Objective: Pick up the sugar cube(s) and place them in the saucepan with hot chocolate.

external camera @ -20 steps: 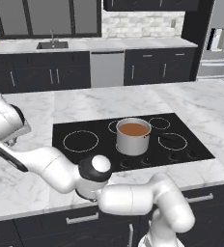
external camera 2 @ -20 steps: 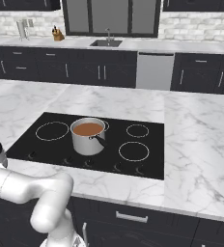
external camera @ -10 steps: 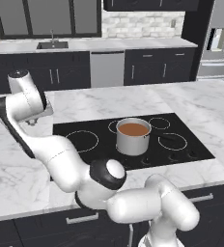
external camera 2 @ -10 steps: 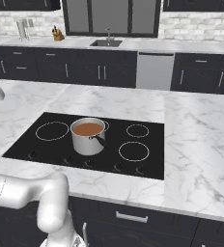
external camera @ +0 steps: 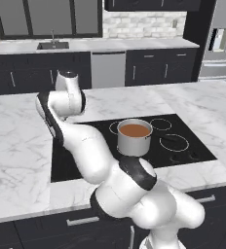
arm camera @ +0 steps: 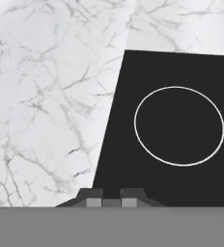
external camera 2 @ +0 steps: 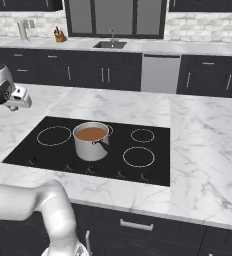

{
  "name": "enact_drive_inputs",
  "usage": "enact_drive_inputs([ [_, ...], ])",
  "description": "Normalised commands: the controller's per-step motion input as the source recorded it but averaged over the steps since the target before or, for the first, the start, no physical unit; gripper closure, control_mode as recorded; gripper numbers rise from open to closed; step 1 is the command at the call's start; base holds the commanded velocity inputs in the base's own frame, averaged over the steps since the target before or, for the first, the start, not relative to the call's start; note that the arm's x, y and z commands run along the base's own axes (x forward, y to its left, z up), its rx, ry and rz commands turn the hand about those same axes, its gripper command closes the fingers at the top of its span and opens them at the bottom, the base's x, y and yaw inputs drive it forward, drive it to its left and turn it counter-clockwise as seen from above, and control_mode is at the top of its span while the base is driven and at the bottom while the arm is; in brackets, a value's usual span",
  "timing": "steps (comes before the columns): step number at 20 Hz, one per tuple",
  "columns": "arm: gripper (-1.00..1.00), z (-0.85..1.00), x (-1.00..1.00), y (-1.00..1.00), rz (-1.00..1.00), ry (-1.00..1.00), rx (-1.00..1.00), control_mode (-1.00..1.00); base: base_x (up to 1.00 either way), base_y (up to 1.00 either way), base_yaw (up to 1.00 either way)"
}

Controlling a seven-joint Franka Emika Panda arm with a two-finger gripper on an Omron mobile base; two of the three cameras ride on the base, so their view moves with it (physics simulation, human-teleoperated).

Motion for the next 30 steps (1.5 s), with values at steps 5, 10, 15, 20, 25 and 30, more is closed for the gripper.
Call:
enact_drive_inputs([
  [5,1.00,0.00,0.33,-1.00,0.00,0.00,0.07,-1.00,0.00,0.00,0.00],
  [10,1.00,0.00,0.31,-1.00,0.00,0.01,0.03,-1.00,0.00,0.00,0.00],
  [15,1.00,0.02,-0.06,-1.00,-0.01,0.00,0.06,-1.00,0.00,0.00,0.00],
  [20,1.00,0.14,-0.15,-1.00,0.00,-0.01,0.03,-1.00,0.00,0.00,0.00],
  [25,1.00,0.01,-0.01,-1.00,0.00,0.00,0.00,-1.00,0.00,0.00,0.00],
  [30,1.00,-0.04,0.00,-0.95,-0.03,0.06,-0.06,-1.00,0.00,0.00,0.00],
])
